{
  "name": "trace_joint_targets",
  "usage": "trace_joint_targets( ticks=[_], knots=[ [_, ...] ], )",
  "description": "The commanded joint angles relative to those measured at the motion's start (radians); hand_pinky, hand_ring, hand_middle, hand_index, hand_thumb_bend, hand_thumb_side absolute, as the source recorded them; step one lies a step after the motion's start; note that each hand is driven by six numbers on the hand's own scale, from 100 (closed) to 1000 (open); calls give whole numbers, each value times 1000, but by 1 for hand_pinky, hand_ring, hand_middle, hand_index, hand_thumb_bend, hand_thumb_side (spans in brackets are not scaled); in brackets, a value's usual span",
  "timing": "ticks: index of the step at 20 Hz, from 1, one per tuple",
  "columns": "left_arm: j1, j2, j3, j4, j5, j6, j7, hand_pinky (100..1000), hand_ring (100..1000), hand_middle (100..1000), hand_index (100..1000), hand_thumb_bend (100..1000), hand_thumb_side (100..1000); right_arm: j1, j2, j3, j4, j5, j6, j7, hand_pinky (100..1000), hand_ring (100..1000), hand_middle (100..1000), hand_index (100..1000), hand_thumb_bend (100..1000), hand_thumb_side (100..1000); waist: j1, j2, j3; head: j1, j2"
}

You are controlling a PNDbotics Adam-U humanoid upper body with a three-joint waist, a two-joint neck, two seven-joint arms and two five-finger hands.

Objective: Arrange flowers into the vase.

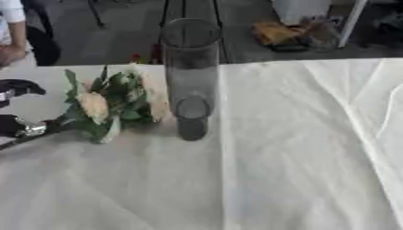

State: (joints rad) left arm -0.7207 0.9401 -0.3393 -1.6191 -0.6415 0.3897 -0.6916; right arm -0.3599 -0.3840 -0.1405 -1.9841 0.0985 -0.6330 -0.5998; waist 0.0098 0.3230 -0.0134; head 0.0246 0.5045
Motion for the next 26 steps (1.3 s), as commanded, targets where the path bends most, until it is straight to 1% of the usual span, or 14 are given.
trace_joint_targets(
  ticks=[1, 4, 7, 9, 14, 23, 26],
  knots=[
    [-27, 10, -2, 29, -30, -5, 5, 879, 984, 1000, 1000, 504, 812, -10, -22, -1, -16, 6, -53, -60, 727, 808, 649, 877, 100, 1000, 1, -15, -3, 4, -14],
    [-39, -2, -13, 69, -55, -19, 17, 866, 975, 997, 1000, 506, 788, -10, -21, -1, -16, 7, -53, -61, 727, 807, 649, 877, 100, 1000, 1, -14, -6, 7, -18],
    [-48, -15, -26, 110, -78, -36, 46, 834, 956, 982, 1000, 498, 739, -11, -19, 0, -16, 9, -51, -61, 727, 808, 647, 877, 100, 1000, 2, -12, -7, 9, -21],
    [-52, -24, -33, 131, -85, -48, 69, 829, 953, 976, 1000, 491, 729, -11, -18, 1, -16, 10, -50, -61, 728, 808, 646, 877, 100, 1000, 2, -10, -9, 9, -22],
    [-62, -44, -39, 175, -81, -64, 112, 824, 950, 972, 1000, 478, 731, -13, -16, 2, -16, 13, -49, -61, 728, 809, 644, 877, 100, 1000, 1, -6, -11, 12, -26],
    [-80, -73, -39, 233, -71, -86, 151, 813, 943, 958, 1000, 439, 738, -15, -13, 4, -16, 19, -44, -66, 729, 810, 641, 877, 100, 1000, 0, 3, -16, 16, -33],
    [-86, -81, -39, 250, -76, -90, 157, 810, 941, 953, 1000, 439, 732, -17, -12, 5, -16, 21, -43, -68, 729, 811, 640, 877, 100, 1000, 1, 7, -20, 18, -36]
  ],
)
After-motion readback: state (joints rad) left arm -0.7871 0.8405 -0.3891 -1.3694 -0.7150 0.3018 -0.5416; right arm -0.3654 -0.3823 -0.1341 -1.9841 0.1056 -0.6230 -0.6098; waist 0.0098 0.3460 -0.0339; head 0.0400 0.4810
